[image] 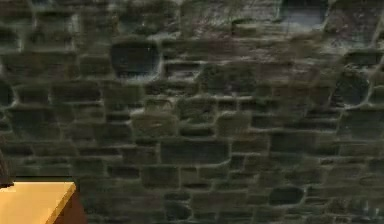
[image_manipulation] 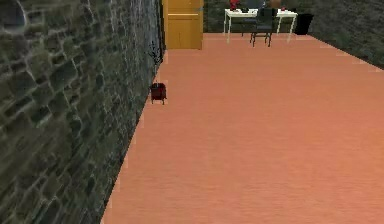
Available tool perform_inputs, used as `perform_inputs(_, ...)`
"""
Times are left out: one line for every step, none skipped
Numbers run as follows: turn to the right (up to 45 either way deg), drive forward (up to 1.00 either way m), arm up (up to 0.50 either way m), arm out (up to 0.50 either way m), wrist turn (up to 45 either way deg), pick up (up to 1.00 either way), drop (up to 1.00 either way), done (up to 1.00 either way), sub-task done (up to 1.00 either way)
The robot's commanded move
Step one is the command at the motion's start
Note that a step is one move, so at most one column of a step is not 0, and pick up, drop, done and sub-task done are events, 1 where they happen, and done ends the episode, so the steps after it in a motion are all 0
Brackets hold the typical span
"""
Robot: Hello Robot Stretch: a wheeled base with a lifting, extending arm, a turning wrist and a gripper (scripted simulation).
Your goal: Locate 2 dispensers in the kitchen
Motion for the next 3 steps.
perform_inputs(-45.0, 0.00, 0.00, 0.00, 0.0, 0.00, 0.00, 0.00, 0.00)
perform_inputs(-12.0, 0.00, 0.00, 0.00, 0.0, 0.00, 0.00, 0.00, 0.00)
perform_inputs(0.0, 0.00, 0.00, 0.00, 0.0, 0.00, 0.00, 0.00, 1.00)
